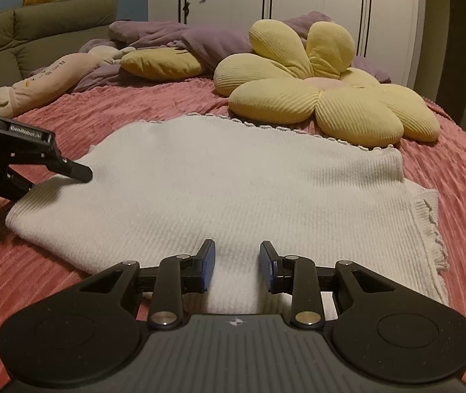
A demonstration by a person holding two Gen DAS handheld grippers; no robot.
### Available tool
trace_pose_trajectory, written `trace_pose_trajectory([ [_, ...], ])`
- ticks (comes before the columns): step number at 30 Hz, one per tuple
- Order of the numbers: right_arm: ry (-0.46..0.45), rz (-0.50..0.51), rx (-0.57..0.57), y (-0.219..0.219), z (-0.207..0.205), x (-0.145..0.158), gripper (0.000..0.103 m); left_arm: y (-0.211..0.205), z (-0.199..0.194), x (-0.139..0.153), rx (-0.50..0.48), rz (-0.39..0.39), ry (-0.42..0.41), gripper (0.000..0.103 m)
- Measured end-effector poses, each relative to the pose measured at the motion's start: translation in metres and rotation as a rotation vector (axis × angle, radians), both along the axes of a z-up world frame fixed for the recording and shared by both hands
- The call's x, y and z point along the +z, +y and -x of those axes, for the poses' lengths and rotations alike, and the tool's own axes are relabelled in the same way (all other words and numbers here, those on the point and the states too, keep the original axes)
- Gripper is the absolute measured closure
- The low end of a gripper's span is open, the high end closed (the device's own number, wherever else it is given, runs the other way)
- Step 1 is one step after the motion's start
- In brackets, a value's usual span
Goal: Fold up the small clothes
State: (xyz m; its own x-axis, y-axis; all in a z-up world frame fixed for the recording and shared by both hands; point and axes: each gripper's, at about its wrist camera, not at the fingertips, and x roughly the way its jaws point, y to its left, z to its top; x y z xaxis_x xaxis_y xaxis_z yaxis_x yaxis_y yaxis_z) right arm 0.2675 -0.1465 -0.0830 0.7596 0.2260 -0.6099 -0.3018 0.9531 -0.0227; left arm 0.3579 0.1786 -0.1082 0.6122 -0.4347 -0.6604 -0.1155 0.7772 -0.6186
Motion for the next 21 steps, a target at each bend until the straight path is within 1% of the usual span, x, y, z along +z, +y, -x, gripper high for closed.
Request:
trace_pose_trajectory([
  [1,-0.001,0.005,0.006,0.002,0.0,0.0,0.073,-0.001,-0.001,0.0,-0.004,0.005,-0.001,0.049],
  [2,0.0,0.011,0.011,0.004,0.0,-0.001,0.073,-0.002,-0.003,-0.001,-0.01,0.017,0.002,0.051],
  [4,-0.001,0.032,0.016,0.007,0.001,-0.004,0.073,-0.004,-0.005,-0.001,-0.009,0.011,0.005,0.053],
  [9,0.011,0.034,0.017,0.007,0.002,-0.011,0.073,-0.008,-0.007,0.001,-0.015,-0.017,0.005,0.054],
  [13,-0.008,0.07,0.023,0.012,0.005,-0.014,0.073,-0.009,-0.007,0.001,-0.021,-0.032,0.003,0.05],
  [15,-0.01,0.082,0.022,0.014,0.006,-0.013,0.073,-0.01,-0.008,0.001,-0.025,-0.04,0.002,0.051],
  [17,-0.012,0.064,0.009,0.013,0.006,-0.009,0.073,-0.011,-0.009,0.002,-0.034,-0.048,-0.003,0.057],
  [19,-0.018,0.043,-0.005,0.01,0.007,-0.008,0.073,-0.012,-0.009,0.004,-0.041,-0.056,-0.009,0.07],
  [21,0.001,0.066,0.007,0.012,0.005,-0.016,0.072,-0.012,-0.008,0.01,-0.034,-0.056,-0.009,0.076],
])
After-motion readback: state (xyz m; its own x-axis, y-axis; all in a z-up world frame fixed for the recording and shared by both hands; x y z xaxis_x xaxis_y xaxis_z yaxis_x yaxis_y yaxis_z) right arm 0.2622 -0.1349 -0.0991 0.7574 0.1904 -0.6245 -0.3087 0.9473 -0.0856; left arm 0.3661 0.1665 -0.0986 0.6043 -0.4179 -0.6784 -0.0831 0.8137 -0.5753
